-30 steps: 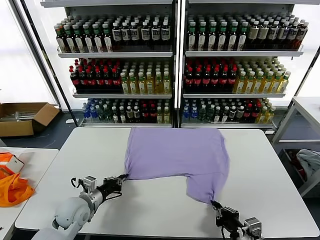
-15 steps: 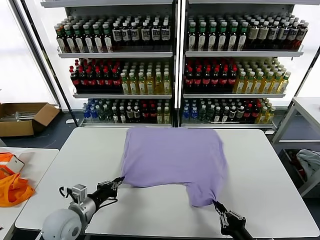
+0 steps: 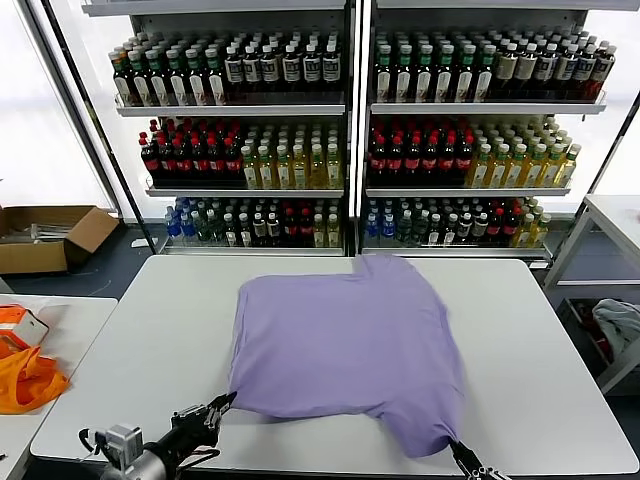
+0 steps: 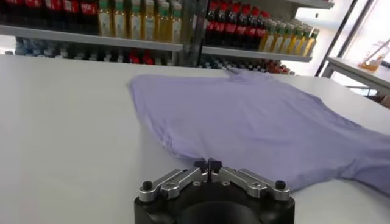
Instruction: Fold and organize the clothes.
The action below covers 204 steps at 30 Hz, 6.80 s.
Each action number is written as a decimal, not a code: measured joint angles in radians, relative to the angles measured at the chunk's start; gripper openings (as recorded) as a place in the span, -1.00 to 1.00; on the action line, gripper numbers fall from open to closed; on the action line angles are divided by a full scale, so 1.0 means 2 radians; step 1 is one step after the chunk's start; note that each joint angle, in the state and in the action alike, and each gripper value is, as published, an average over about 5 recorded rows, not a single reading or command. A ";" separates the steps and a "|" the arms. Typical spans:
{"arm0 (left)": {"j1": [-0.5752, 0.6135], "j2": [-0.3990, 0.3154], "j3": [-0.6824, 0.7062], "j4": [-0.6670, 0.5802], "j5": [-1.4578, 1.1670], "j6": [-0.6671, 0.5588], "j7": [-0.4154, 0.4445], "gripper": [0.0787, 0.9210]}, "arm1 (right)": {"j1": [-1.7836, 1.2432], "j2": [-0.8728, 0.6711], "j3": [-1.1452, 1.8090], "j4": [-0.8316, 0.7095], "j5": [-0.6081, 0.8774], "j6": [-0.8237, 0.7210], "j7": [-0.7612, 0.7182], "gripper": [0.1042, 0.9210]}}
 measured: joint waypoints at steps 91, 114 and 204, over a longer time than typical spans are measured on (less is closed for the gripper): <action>-0.184 0.071 0.101 0.183 -0.095 0.002 -0.043 -0.99 | 0.328 -0.161 -0.157 -0.057 0.146 -0.402 0.264 -1.00; -0.020 0.075 -0.045 0.033 -0.075 0.004 -0.020 -0.08 | 0.162 -0.168 0.016 0.038 0.164 -0.354 0.206 -0.01; -0.528 0.094 0.302 0.421 -0.099 -0.003 0.079 -0.98 | 0.865 -0.054 -0.396 -0.507 0.190 -0.412 0.129 -1.00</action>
